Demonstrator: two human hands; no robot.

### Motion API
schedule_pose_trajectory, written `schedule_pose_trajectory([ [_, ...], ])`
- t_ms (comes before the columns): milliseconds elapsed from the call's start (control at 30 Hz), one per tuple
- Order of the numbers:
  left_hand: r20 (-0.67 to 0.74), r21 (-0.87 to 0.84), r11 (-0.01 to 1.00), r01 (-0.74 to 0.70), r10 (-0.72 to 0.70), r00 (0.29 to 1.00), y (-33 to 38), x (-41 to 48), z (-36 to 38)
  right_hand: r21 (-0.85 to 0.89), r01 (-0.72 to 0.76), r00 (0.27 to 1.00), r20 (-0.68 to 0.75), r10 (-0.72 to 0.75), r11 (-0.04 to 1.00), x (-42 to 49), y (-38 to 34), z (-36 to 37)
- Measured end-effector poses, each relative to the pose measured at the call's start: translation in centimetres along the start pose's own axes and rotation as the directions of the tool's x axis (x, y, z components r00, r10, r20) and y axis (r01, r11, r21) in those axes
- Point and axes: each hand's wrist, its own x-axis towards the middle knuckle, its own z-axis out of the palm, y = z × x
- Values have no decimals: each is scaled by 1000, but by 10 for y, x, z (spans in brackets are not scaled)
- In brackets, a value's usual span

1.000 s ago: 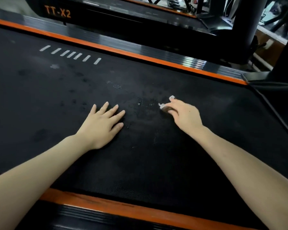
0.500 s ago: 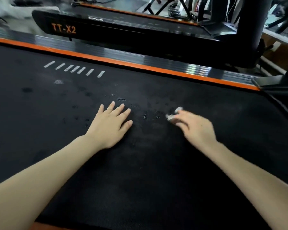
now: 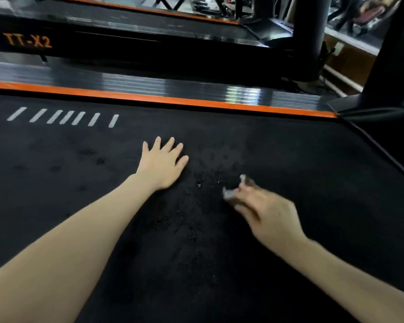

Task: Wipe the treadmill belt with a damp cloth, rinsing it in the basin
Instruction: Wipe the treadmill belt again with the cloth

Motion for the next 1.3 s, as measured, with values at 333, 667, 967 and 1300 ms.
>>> schedule_pose_trajectory([
  [333, -142, -10, 999, -36, 34, 989, -5, -2, 20, 15, 90, 996, 26, -91, 996, 71, 18, 36],
  [667, -171, -40, 999, -28, 21, 985, -5, 1, 20, -38, 103, 995, 4, -103, 994, 70, -12, 36],
  [967, -140, -49, 999, -19, 12, 990, -7, 1, 19, -113, -32, 997, 60, 39, 993, 142, 44, 47],
  [1300, -157, -36, 999, -18, 12, 987, -5, -1, 17, -106, 307, 927, 256, -272, 946, 128, 79, 43],
])
